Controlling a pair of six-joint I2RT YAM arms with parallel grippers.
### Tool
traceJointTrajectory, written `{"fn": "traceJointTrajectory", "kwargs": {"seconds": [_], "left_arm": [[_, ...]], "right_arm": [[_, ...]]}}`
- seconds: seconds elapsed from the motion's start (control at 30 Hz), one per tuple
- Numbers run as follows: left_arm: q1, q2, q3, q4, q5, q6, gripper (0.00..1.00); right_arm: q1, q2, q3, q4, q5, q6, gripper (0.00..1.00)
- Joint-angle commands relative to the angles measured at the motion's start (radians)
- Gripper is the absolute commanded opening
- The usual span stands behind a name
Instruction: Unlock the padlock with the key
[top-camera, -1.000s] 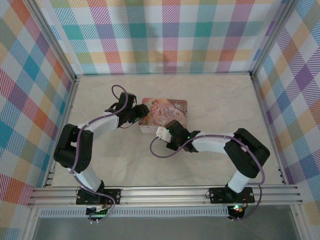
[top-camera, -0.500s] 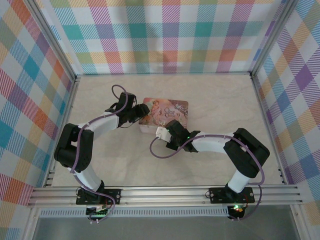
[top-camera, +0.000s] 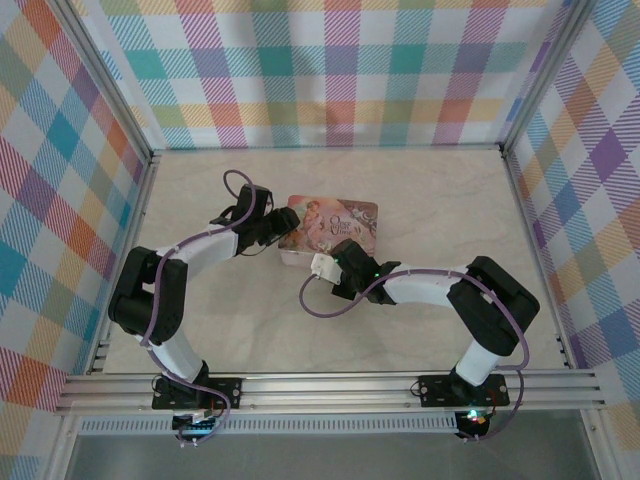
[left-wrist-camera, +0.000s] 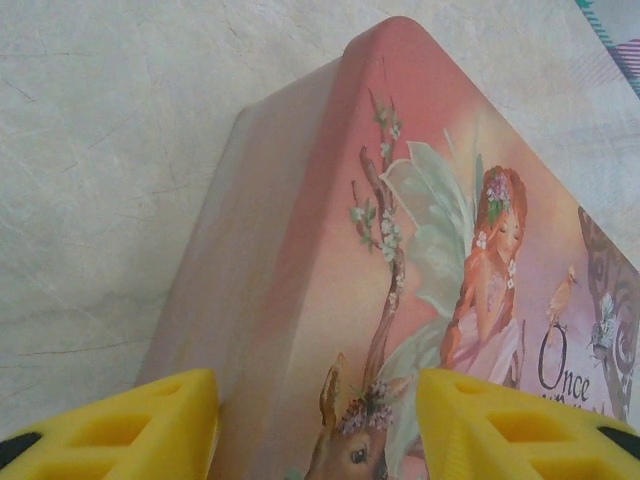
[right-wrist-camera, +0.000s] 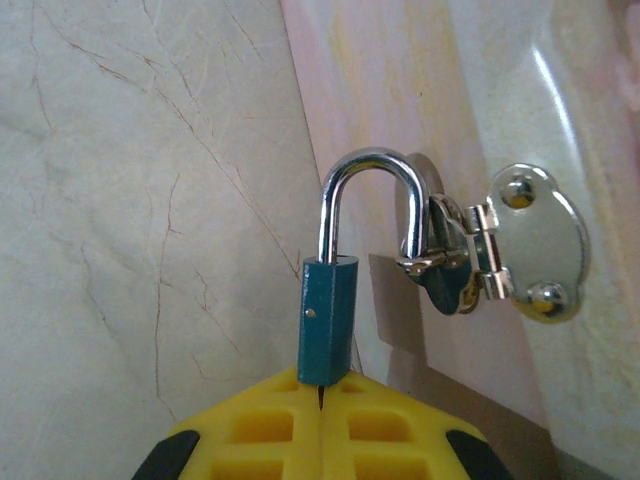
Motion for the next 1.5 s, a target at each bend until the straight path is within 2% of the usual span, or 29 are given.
{"fn": "traceJointTrajectory", "kwargs": {"seconds": [0.0, 0.3, 0.77, 1.17, 1.47], "left_arm": [[-0.003, -0.004, -0.014, 0.011, 0.062, -0.018, 0.54], [-0.003, -0.007, -0.017, 0.011, 0.059, -0.019, 0.54], [0.000, -0.040, -0.018, -0.012, 0.025, -0.013, 0.55], [0.062, -0.150, -0.082, -0.013, -0.009, -0.025, 0.56], [0.069, -0.284, -0.176, -0.040, -0.036, -0.012, 0.58]], "right_arm": [[0.009, -0.021, 0.033, 0.093, -0.009, -0.005, 0.00], [0.009, -0.033, 0.034, 0.158, 0.013, -0.062, 0.00], [0.020, -0.049, 0.069, 0.135, -0.054, -0.066, 0.00], [0.044, -0.137, 0.005, 0.120, -0.052, 0.010, 0.00], [0.044, -0.264, -0.043, 0.083, -0.022, 0.108, 0.00]]}}
